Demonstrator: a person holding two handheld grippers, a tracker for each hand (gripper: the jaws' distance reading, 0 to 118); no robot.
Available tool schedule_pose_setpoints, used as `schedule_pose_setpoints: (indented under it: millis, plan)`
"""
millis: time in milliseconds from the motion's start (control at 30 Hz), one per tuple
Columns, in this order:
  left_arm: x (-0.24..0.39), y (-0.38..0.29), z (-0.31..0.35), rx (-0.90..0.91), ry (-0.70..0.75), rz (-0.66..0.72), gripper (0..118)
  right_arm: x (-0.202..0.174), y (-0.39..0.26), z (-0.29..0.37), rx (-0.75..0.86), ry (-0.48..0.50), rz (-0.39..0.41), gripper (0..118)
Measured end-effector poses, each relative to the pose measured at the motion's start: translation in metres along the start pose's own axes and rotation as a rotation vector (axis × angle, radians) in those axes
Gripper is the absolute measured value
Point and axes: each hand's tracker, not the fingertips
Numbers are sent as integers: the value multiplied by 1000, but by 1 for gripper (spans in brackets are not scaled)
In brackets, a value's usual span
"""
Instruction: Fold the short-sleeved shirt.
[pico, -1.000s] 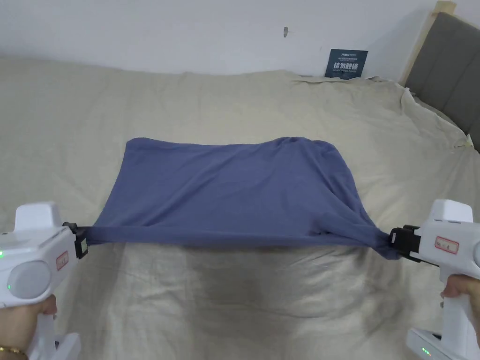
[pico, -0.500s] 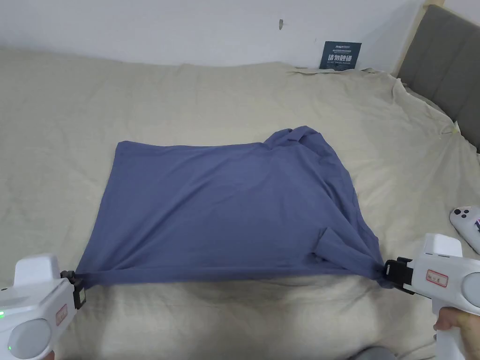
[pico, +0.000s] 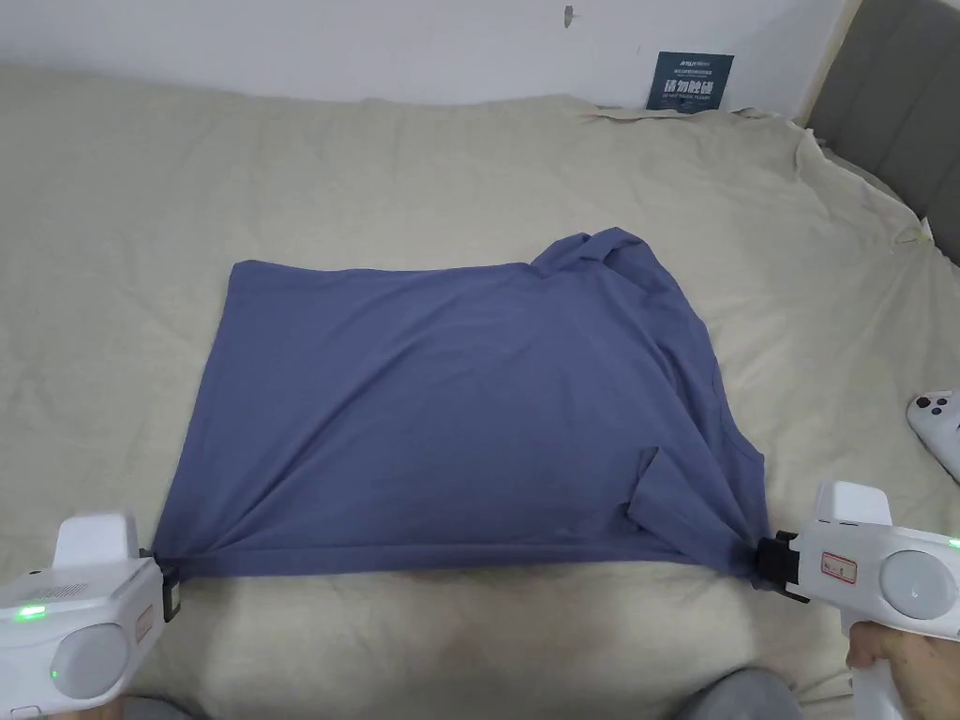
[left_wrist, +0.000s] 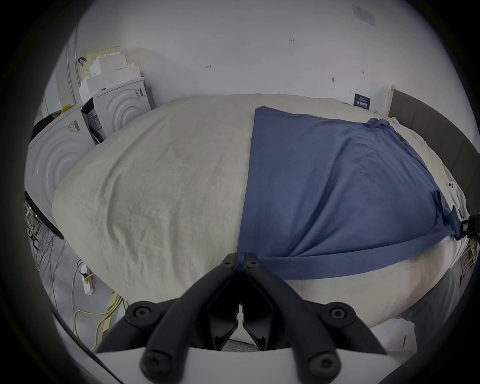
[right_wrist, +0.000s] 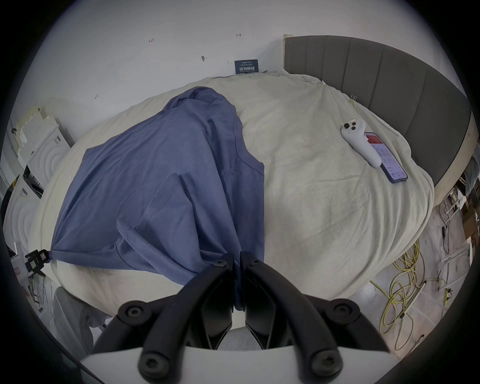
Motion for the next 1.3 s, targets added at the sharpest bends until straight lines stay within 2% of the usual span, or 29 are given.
schedule_pose_setpoints:
  millis: [233, 300, 333, 367, 400, 433, 467, 633, 800, 933, 1033, 1133, 1233, 1300]
  plan:
    - [2, -3, -6, -23, 5, -10, 0, 3, -5, -13, -26, -7, 17, 5]
    - [-2, -2, -2, -6, 4, 36, 23, 3, -5, -12, -11, -6, 0, 12]
    - [-4, -2, 2, -1, -1, 49, 39, 2, -5, -8, -5, -2, -10, 25]
    - [-7, -2, 4, 4, 6, 55, 71, 3, -4, -5, 4, 2, -21, 54]
    - [-10, -2, 7, 7, 1, 65, 93, 4, -3, -2, 11, 6, -29, 77]
    - [-14, 0, 10, 8, -9, 83, 113, 5, -2, 2, 14, 14, -38, 90]
    - [-18, 2, 14, 12, -15, 104, 118, 7, 0, 7, 21, 23, -49, 97]
    - [-28, 24, 42, 137, -29, 185, 118, 7, 15, 41, 112, 69, -73, 97]
    - [-23, 57, 72, 289, -50, 214, 118, -3, 32, 83, 297, 68, -67, 97]
    - [-6, 69, 90, 381, -50, 167, 118, -13, 35, 106, 452, 46, 11, 97]
    - [7, 65, 98, 426, -54, 143, 118, -23, 28, 116, 552, 18, 76, 102]
    - [20, 56, 101, 473, -35, 90, 118, -32, 16, 122, 609, 20, 85, 108]
    - [30, 48, 101, 477, -51, 53, 108, -37, 8, 122, 625, 19, 79, 108]
    - [31, 43, 97, 478, -62, 56, 80, -41, 4, 123, 629, 21, 70, 108]
